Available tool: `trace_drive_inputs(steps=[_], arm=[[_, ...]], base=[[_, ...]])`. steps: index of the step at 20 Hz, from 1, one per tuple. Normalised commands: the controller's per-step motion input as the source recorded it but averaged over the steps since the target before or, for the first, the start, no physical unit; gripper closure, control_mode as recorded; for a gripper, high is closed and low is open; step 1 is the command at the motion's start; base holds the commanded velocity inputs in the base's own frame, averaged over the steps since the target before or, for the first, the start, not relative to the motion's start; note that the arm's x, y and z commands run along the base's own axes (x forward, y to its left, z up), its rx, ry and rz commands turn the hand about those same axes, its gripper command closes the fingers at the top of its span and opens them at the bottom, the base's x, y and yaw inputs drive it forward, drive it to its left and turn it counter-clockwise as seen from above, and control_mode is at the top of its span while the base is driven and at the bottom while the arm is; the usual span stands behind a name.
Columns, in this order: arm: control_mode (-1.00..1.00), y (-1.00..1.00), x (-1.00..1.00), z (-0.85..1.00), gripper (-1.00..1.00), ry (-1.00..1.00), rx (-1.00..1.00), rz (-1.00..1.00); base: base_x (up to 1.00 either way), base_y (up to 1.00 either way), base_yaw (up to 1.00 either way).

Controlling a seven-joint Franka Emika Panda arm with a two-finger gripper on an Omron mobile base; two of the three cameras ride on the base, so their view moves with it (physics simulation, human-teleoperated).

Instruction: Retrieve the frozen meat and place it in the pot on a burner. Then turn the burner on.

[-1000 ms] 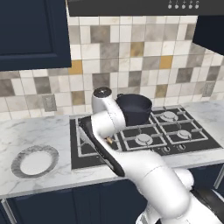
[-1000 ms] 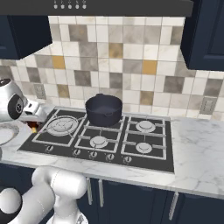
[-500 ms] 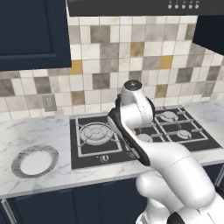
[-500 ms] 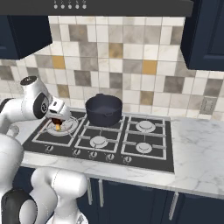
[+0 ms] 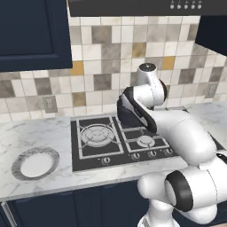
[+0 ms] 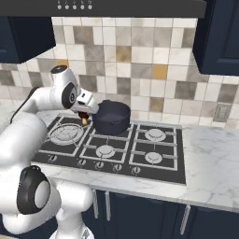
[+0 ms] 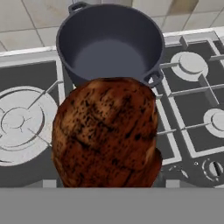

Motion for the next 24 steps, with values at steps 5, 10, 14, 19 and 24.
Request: trace_drive_inputs(steps=[5,10,14,19,24], arm=[[-1.00,-0.37,0.74,0.20,1.00,0.11,-0.07,-0.07],[-1.00,-0.34,0.97,-0.05,1.00,0.13,0.03,0.00],[-1.00,-0.16,0.69,0.00,1.00,0.00,0.03,0.08],[-1.00,-0.05,0.58,-0.10,1.00,0.07,0.02,0.15],[-1.00,0.00,0.15,-0.34,1.00,0.19,0.01,0.17]], base=[[0.00,0.00,0.00],[0.00,0.00,0.00],[0.00,0.00,0.00],[0.00,0.00,0.00],[0.00,0.00,0.00]])
